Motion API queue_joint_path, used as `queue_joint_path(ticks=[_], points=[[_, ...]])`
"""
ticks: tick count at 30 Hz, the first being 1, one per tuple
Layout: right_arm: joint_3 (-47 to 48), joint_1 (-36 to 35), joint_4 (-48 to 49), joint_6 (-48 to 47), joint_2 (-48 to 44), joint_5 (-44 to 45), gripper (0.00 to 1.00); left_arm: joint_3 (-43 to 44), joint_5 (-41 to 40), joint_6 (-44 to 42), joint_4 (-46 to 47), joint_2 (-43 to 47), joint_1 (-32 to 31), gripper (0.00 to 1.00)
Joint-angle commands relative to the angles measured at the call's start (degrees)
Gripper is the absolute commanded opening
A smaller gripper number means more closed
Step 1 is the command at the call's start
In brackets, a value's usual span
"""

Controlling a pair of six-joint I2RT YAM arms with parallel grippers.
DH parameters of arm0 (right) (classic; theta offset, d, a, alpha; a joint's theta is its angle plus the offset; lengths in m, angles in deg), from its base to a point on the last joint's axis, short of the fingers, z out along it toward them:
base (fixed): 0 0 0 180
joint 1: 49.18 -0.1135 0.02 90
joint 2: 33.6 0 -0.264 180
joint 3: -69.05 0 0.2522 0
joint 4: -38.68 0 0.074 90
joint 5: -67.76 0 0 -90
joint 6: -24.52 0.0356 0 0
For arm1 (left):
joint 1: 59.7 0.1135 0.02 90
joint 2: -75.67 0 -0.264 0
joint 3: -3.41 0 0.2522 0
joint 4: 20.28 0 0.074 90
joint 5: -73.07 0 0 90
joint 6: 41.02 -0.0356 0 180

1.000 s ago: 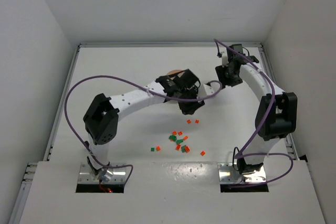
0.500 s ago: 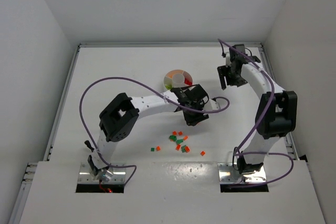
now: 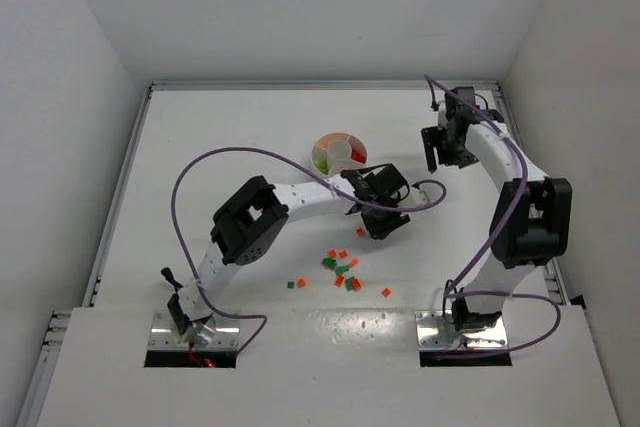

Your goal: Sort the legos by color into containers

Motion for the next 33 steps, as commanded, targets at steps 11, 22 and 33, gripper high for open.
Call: queue_joint_path(ticks=[11,22,33], points=[[-0.47,1.91,1.17,1.03,-3.22,-1.36,0.71,2.39,-2.72,6.68,0.91,-3.71,-0.75,0.42],[0.59,1.91,1.17,1.03,-1.64,-2.41,0.71,0.20,-4.56,5.53,-0.94,-1.87,-0.23,0.24],[0.06,1.91,1.17,1.03,-1.64,-2.41,0.71,2.90,-4.29,3.16,-2.86,11.93,2.15,0.20]])
